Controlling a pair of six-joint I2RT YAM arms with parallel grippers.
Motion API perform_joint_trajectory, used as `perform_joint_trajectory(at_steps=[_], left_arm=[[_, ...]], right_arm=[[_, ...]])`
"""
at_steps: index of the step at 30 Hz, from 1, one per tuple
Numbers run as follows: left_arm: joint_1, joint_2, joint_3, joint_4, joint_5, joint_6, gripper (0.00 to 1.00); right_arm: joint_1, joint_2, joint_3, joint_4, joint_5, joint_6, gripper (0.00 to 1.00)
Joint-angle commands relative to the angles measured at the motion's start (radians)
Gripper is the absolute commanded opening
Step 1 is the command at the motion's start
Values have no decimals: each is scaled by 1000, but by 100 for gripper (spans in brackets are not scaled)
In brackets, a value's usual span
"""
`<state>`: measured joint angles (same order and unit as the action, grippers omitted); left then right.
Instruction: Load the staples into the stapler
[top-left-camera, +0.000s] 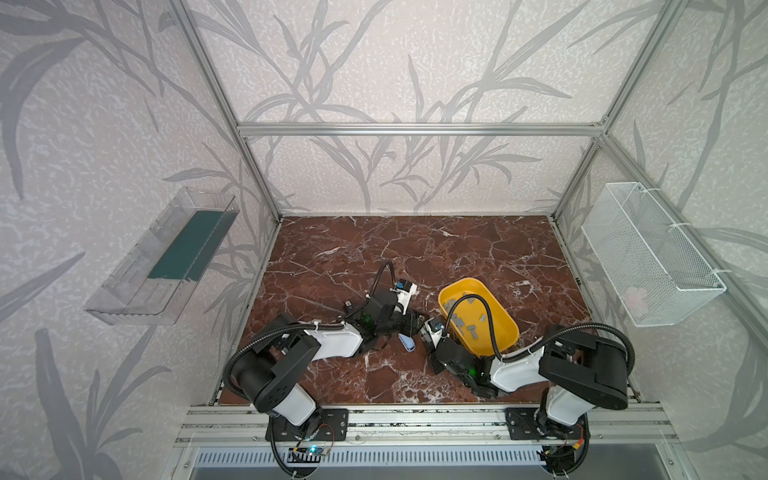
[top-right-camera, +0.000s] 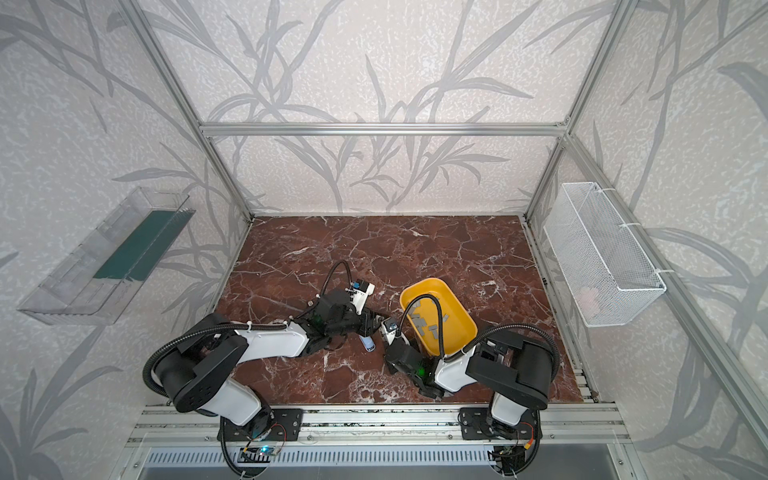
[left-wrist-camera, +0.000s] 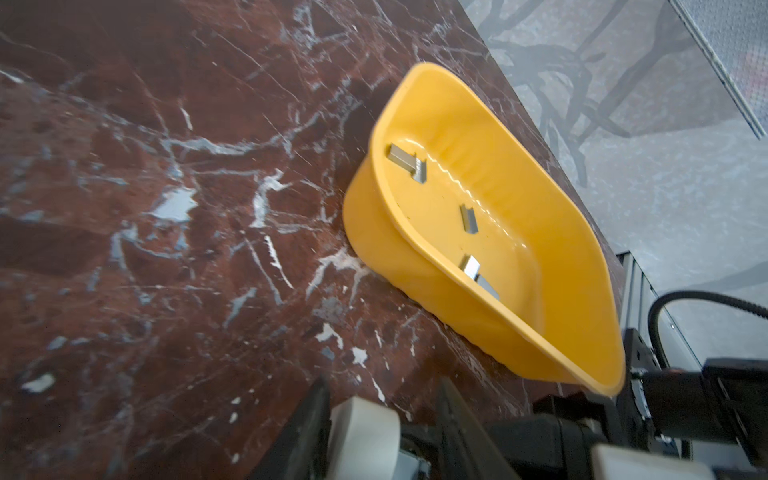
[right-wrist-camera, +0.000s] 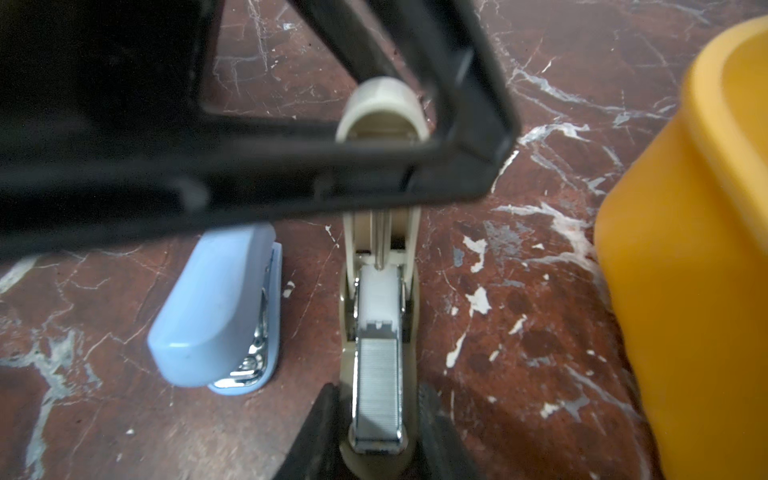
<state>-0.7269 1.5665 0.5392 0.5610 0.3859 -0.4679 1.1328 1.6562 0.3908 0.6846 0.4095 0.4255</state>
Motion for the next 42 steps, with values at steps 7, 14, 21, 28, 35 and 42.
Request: perform_joint_trajectory(at_steps=[7,14,21,28,35,42], left_arm=[[-90,20,-68,116,17,69,43],[-98,53,-70,128,10,74,42],[-98,27,-74,95,-39,86,42],[-98,5,-71,84,-51,83,42],[-103,-18,-77,104,-16,69,65],[-105,-80,-91,80,-70,66,70]], right_arm=[[-3,20,-21,-43,-17,10,26],[-3,-7,-29,-49,-17,10,35],[-4,-107,-41,-96,-18,1,46],[-4,-243,-53,-171,-25,-14,52],[-4,-357,-73,-240,-21,-13,50],[-3,-463,-101,-289,-23,-11,42]])
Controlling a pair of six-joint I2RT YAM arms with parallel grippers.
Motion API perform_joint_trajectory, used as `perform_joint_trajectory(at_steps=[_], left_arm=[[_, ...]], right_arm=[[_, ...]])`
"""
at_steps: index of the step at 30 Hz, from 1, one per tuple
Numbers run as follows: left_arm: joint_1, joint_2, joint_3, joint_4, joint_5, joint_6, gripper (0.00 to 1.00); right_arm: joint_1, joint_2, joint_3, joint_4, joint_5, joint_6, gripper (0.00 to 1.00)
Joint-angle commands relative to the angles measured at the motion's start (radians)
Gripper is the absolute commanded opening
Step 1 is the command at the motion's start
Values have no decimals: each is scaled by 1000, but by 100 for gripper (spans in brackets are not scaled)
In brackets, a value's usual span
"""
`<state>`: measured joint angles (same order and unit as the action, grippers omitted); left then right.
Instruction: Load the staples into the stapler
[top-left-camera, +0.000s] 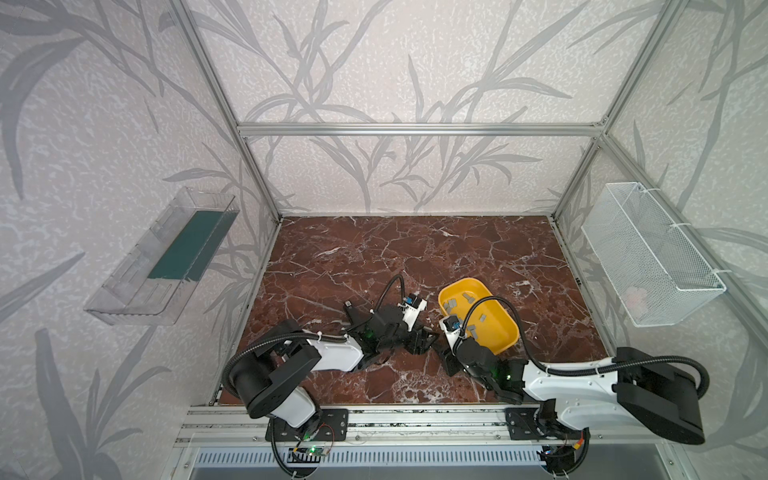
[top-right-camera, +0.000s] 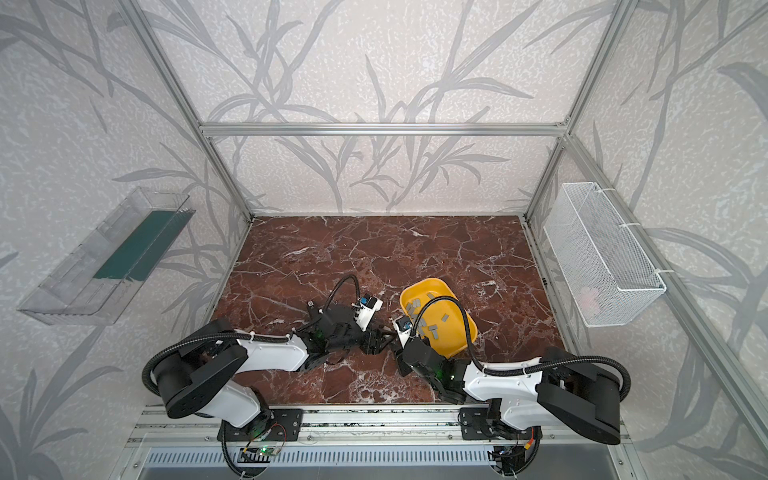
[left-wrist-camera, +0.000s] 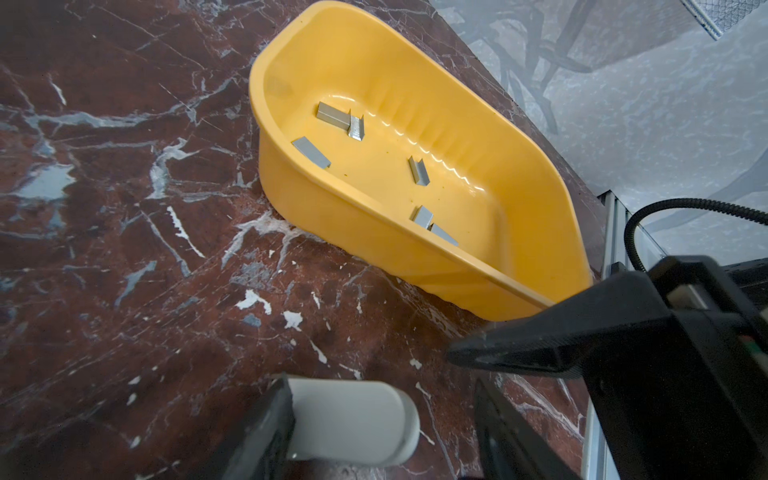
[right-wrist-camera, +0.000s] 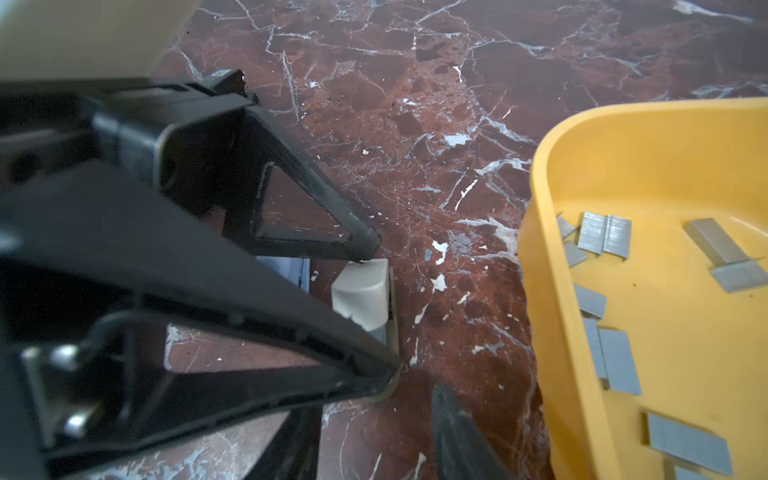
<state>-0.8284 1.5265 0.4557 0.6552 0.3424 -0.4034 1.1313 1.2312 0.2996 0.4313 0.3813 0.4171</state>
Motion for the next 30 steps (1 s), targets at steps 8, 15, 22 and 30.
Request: perform_joint_trajectory(at_steps=[8,15,22,30], left_arm=[[3,-182,-4,-224,-336,-56,53],[3,-197,1,-271,-348,-47,39],[3,-166,1,-248,-331,-43,38],[3,-149,8,-244,-317,-41,36]], right_arm=[[-1,-66,52,-100,-10,-29,37],[-5,2,158,-136,-19,-43,34],[-40,69,243,-173,-32,-50,32],[-67,195,298,-163,-54,-51,31]])
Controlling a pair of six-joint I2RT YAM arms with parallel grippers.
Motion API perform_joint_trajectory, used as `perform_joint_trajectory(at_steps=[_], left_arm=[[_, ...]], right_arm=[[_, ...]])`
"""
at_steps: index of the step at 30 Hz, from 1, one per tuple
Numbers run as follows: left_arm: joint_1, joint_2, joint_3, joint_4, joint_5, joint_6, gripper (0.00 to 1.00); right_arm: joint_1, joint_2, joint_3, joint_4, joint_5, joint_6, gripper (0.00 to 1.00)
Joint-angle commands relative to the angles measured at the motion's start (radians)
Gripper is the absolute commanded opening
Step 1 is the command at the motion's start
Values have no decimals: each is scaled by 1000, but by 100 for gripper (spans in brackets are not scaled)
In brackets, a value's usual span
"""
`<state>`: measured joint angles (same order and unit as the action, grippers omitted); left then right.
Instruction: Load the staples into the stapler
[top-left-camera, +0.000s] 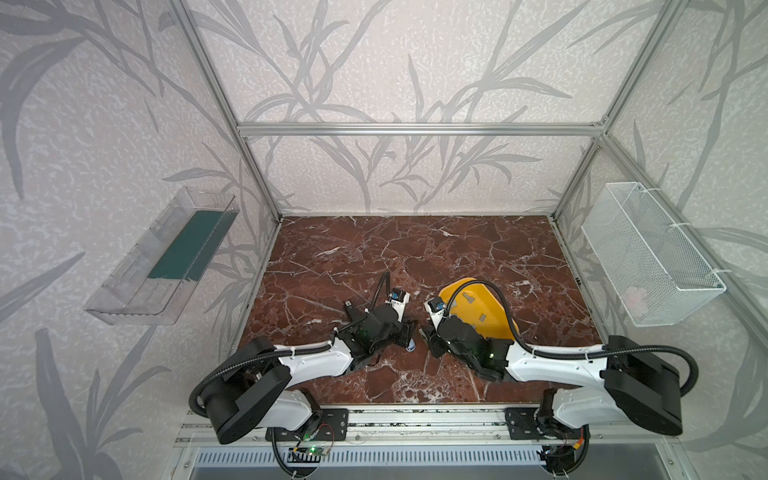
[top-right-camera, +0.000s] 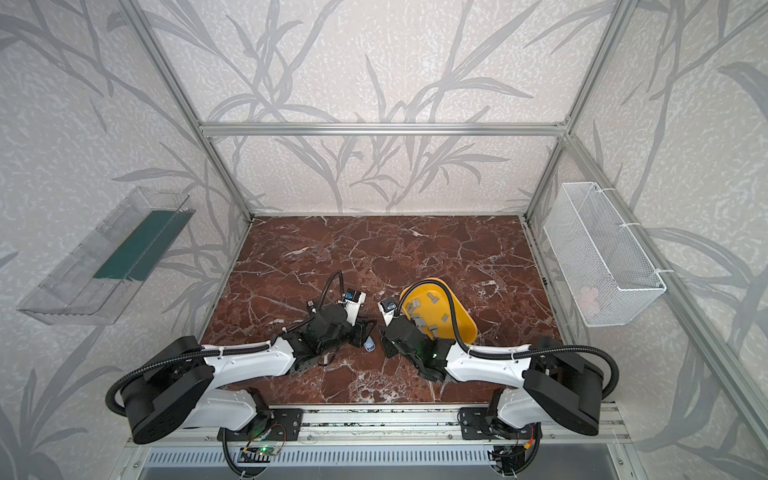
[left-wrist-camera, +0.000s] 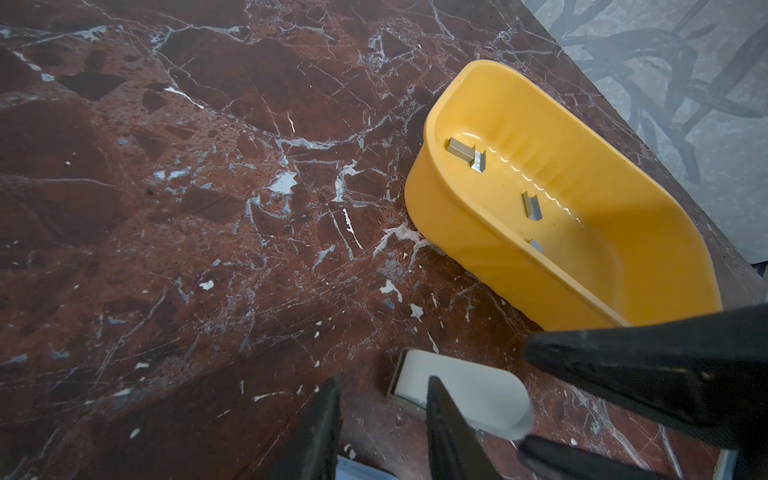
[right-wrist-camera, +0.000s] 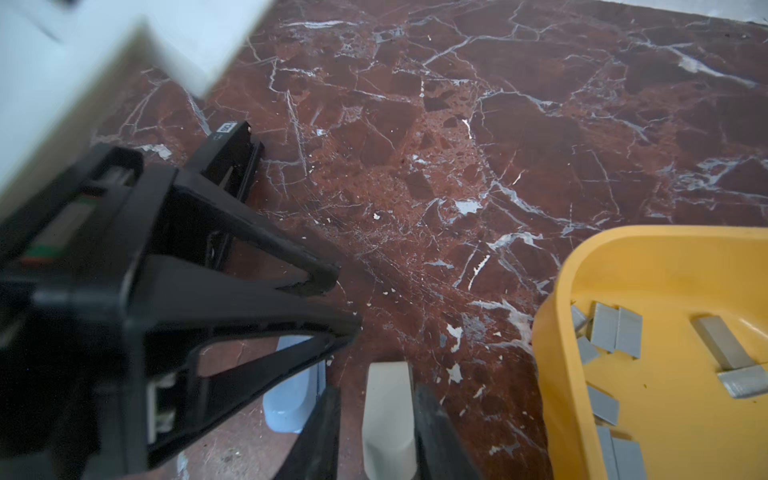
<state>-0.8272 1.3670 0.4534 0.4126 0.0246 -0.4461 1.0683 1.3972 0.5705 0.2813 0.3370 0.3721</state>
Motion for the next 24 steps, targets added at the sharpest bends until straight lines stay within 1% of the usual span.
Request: perform_joint_trajectory(at_steps=[1,6,11,16,18,20,24], left_arm=[[2,13,10,0,3,4,36],[2,28,11,11,20,5,36],[2,54,12,52,96,24,35],[0,68,13,74,129,24,35],[0,72,13,81,134,24,35],[0,76,12,84,137,24,35],[0,86,12,95,141,23,35]], right_arm=[[-4,42,28,-7,-12,-4,30],[-3,53,-8,23,-12,11,29],[-4,58,-70,69,-13,32,28],[-2,79,-124,113,-20,76,26],[4,98,-146,140,-17,93,26],[13,143,-170,178,6,110,26],[19,230,-192,240,14,135,25]])
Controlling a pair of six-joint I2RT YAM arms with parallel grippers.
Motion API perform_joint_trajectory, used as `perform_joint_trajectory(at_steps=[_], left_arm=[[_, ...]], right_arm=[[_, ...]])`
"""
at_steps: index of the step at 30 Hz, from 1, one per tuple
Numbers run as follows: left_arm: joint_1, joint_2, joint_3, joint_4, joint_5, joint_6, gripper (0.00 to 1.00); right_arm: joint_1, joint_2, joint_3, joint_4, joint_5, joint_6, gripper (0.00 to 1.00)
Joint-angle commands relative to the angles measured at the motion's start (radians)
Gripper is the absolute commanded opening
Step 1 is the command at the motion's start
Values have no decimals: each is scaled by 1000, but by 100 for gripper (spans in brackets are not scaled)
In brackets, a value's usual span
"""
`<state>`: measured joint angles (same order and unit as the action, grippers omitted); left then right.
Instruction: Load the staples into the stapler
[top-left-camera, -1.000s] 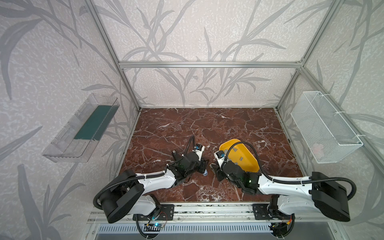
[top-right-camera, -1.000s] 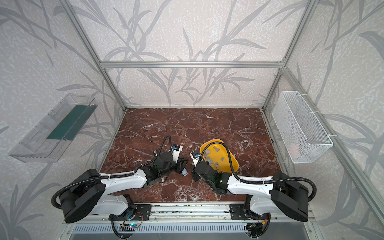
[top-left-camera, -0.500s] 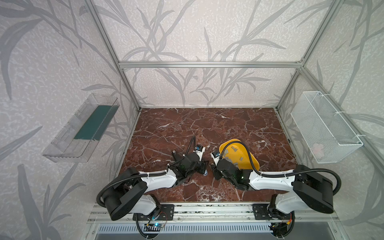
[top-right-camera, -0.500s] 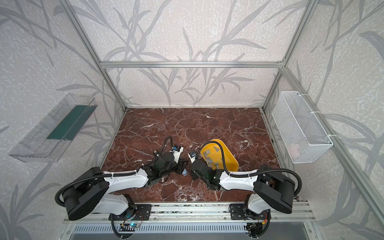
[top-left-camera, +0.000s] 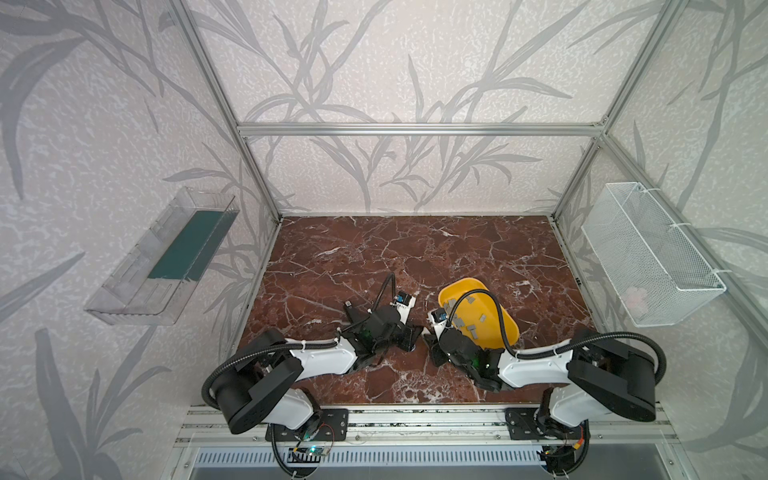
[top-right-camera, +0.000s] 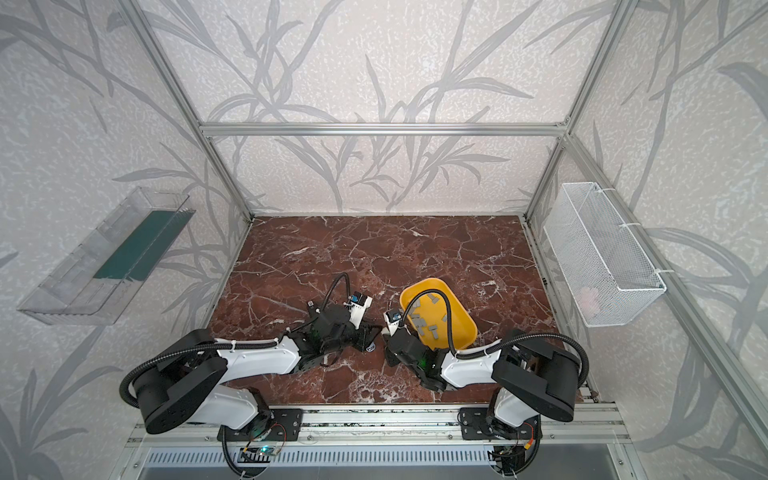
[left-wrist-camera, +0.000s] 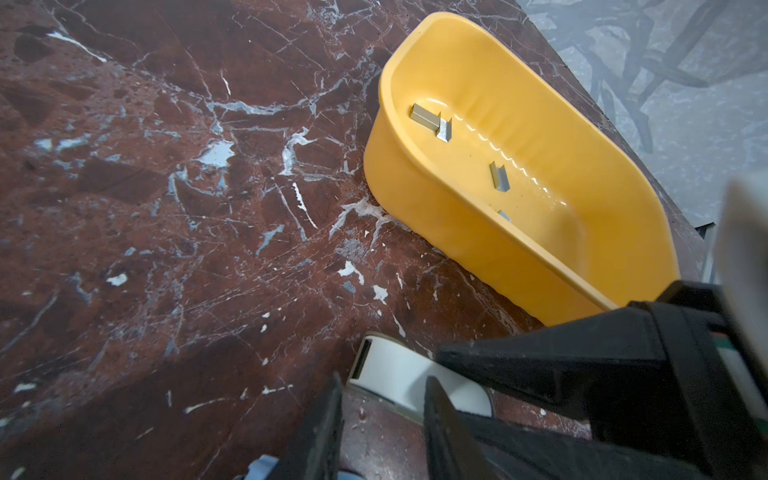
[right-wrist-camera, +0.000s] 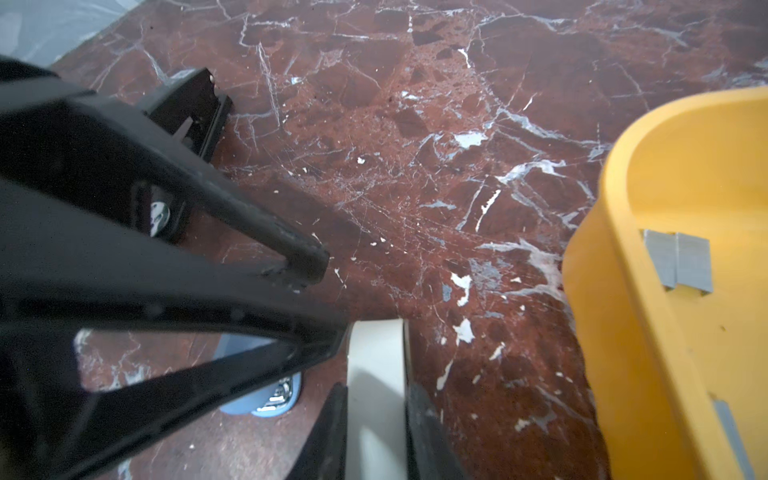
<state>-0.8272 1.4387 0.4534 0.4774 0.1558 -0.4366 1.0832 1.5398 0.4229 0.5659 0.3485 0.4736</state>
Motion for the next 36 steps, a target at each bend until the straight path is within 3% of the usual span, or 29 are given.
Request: perform_joint_trajectory(at_steps=[1,10,18,23,26,32,36], left_arm=[[0,19,11,33,10,12,35],[0,8,8,32,-1,6,34],[2,-46,41,-53,-71,10,35],[7,-140,44,-142,-154,13,38],[18,-223,35,-200,-204,12,40],[59,-424,-3,-327,-295,-19,47],[115,-578,-27,-435,-343,-46,57]], right_arm=[[5,108,-47,-24,4,38,24],[11,176,-56,79,22,39,25],[8,-46,73,-142,50,-36,43],[8,-109,119,-221,43,-73,65],[9,-109,112,-250,39,-62,70],[9,-56,79,-257,-8,-21,72],[10,-19,76,-253,-6,0,65]])
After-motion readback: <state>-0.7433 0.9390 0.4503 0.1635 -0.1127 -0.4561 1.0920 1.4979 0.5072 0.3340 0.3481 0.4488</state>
